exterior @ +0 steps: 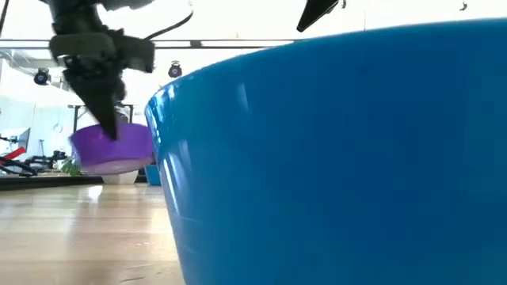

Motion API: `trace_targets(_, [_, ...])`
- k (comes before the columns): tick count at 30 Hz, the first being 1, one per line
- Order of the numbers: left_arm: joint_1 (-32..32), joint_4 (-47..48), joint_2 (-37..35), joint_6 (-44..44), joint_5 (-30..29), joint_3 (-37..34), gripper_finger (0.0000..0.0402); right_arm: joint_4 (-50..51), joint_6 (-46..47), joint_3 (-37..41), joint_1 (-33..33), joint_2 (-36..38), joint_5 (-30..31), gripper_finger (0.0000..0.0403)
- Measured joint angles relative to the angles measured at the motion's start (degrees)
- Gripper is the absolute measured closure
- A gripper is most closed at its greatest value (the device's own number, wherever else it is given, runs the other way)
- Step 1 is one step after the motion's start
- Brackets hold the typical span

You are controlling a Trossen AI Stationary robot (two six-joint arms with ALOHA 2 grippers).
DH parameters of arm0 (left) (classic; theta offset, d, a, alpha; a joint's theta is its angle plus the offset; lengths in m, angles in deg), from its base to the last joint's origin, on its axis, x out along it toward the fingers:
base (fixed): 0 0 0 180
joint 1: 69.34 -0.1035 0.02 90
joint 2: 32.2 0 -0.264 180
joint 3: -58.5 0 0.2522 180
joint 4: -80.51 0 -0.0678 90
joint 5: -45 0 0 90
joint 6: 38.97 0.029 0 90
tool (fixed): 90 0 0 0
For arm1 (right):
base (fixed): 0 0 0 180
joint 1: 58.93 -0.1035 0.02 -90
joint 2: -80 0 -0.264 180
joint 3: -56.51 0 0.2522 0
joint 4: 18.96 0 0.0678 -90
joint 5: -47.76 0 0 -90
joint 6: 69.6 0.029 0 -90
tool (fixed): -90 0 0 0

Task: Pick & Place Mini bowls
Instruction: Stack the bottom purple bowl on the purple bowl on the shelf

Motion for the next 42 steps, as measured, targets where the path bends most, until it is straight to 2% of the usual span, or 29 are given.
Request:
trace_targets(9, [-1.5,-4.9,15.5,19.4,-0.2,13.9,0.0401,0.3,-0.4,0.0,0.0,1.5,0.0,0.0335])
trace_targets(20, [-2.2,-5.7,29.1,34.8,0.4,27.5,0.0401,0.2,2.5,0.0,0.0,5.1,0.0,0.0335])
trace_targets(30, [-2.2,-6.9,36.7,36.3,0.5,30.2,0.0401,0.2,2.1,0.0,0.0,5.6,0.0,0.0335])
trace_targets(42, [-2.2,-7.2,37.5,36.2,0.3,30.2,0.0401,0.2,1.5,0.0,0.0,5.6,0.0,0.0335])
